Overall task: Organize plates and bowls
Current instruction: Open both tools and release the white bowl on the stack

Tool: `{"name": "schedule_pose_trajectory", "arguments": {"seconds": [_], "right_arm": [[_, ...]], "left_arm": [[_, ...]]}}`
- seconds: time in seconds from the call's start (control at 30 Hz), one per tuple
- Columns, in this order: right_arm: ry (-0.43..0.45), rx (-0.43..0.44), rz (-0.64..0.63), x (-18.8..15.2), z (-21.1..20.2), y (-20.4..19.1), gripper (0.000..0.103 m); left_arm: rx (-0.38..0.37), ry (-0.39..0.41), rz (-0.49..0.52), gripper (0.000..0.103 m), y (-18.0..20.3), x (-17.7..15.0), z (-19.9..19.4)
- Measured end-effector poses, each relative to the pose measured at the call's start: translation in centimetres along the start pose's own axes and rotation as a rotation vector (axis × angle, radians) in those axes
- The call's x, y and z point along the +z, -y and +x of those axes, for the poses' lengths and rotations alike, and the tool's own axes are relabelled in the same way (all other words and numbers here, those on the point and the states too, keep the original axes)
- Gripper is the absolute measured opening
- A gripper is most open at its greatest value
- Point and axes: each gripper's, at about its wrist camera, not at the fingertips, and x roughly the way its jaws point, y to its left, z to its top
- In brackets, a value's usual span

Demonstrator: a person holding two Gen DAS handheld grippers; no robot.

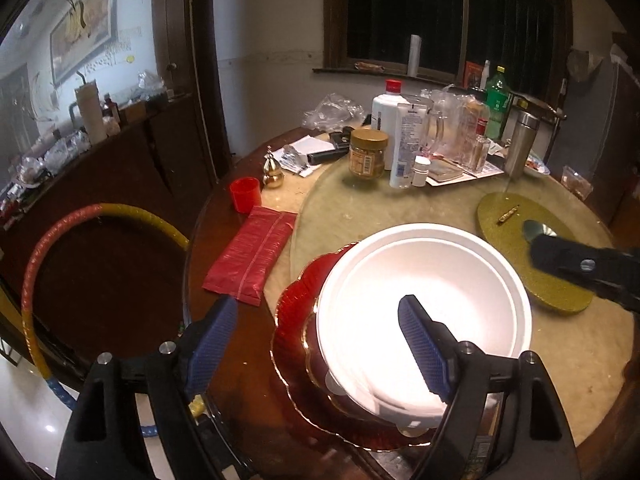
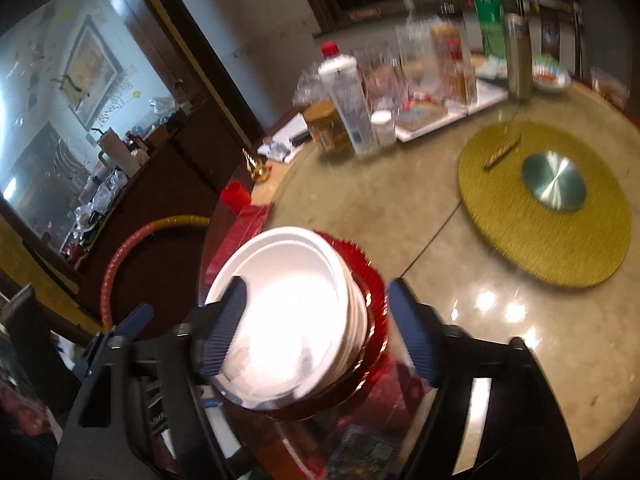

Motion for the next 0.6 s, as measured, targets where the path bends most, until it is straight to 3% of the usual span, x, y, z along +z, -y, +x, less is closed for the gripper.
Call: {"name": "schedule_pose_trajectory", "arguments": {"seconds": [0.23,0.3,0.6], "right_arm": [[0.130,-0.075,-0.201,-1.7,-2.9,-0.6,0.076],[0.140,-0.084,-0.251,-2.2,-3.2,-0.7,0.081],[0.107,-0.083,-0.456,-4.4,-3.8,-1.2,0.082]], "left_arm": [[0.063,0.011,-0.001,0.083,0.2,-0.3,-0.6],[0.071,0.007,0.005,0.083,0.4,-0.5,-0.7],[0.047,0.007,-0.004,0.083,0.9,-0.8,-1.2]]}}
